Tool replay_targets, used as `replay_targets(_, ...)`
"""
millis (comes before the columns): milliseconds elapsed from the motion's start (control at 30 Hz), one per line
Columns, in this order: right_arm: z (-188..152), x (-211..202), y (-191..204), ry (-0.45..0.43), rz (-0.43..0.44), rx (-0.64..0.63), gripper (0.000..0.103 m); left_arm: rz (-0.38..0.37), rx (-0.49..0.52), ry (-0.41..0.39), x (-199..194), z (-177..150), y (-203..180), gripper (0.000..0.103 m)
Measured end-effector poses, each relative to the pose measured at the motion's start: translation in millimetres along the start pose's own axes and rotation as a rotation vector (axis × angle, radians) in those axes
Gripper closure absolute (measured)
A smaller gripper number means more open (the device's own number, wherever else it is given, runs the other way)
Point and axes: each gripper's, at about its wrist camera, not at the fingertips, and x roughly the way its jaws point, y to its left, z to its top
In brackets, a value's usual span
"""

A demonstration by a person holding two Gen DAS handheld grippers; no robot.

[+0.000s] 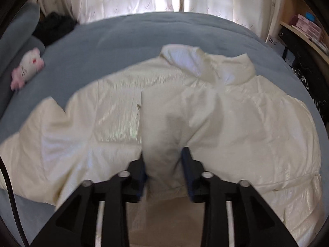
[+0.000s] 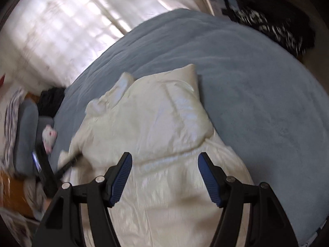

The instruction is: Fold large clothes

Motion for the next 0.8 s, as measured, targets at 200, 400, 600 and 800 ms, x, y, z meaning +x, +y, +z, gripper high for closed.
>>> replay_targets(200, 54, 48, -15, 0.012, -0.047, 0.027, 0.036, -0.13, -0.043, -0.058, -5, -2, 16, 0.024)
replay_targets(400, 95, 116, -38, 0.074, 0.002, 0.095, 0.036, -0.053, -0.025, -0.007, 13, 16, -2, 0.019)
replay_targets(600, 98, 155, -50, 0.093, 0.102, 0.153, 0.054, -0.071, -0.093, -0.01, 32, 25, -5, 0.06)
replay_targets(800, 95, 133, -41, -0.058, 0.046, 0.019, 0.081, -0.046, -0.033, -0.038, 41, 28, -22, 0.064)
